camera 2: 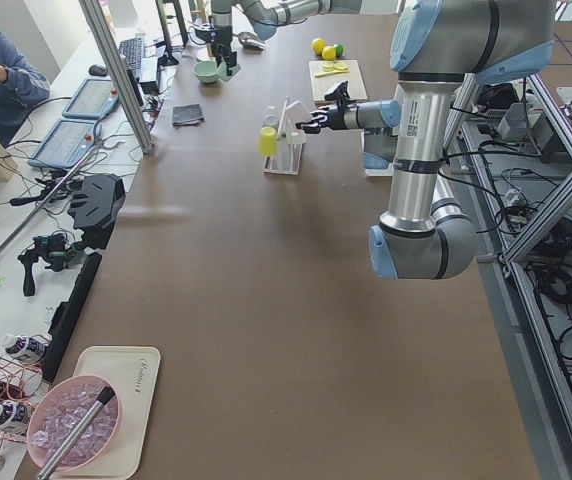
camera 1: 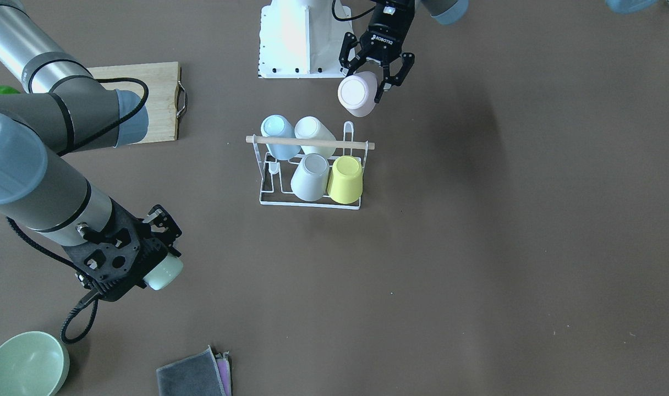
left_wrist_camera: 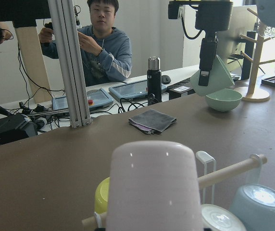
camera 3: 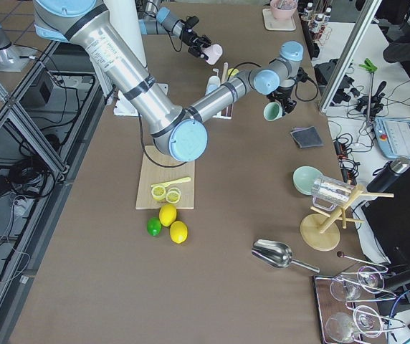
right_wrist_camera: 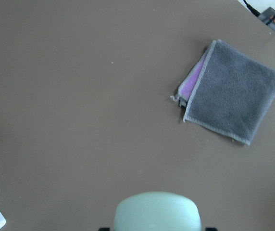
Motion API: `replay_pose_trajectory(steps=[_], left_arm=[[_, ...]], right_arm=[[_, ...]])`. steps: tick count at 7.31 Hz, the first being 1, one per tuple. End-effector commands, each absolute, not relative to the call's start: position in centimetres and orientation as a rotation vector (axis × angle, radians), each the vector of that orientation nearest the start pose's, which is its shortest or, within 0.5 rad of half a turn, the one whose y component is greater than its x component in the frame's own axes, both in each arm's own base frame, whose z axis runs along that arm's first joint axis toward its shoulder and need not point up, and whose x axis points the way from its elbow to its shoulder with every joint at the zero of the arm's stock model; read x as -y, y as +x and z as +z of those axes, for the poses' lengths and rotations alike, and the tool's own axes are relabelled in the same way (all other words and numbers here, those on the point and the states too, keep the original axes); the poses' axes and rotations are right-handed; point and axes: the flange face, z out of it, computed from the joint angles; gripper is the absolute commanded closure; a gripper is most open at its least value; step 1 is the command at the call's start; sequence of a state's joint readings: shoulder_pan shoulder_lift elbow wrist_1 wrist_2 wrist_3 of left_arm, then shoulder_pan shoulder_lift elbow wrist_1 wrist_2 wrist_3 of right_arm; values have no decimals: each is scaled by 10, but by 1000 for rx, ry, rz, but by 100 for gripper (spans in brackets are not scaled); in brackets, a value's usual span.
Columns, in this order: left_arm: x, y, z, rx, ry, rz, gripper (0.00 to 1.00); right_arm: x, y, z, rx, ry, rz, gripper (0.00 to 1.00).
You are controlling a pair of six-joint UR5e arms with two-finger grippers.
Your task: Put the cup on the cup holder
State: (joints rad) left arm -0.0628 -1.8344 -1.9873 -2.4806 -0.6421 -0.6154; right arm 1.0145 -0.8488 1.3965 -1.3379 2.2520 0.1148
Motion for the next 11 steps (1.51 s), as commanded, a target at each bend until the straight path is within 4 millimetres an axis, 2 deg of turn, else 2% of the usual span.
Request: replay_pose_trajectory(steps=[1, 2, 3, 6, 7, 8, 9, 11], left_arm=[[245, 469, 228, -855, 1325, -88, 61], [248, 475, 230, -847, 1325, -91, 61], [251, 481, 228, -858, 1324, -105, 61], [255, 491, 231, -861, 1315, -116, 61], [258, 495, 230, -857, 1316, -118, 61], [263, 499, 230, -850, 1318, -124, 61], [266, 502, 230, -853, 1314, -136, 61], [268, 507, 231, -850, 1312, -142, 61]], right_arm=[[637, -353, 248, 1017, 663, -628, 100], [625, -363, 234, 1081, 693, -586, 100], [619, -360, 225, 1117, 751, -586, 100], [603, -343, 238, 1183, 964, -558, 100], [591, -344, 247, 1222, 995, -543, 100], [568, -362, 265, 1248, 1080, -507, 100], [545, -385, 271, 1280, 1146, -467, 100], [531, -395, 265, 1330, 1226, -390, 100]])
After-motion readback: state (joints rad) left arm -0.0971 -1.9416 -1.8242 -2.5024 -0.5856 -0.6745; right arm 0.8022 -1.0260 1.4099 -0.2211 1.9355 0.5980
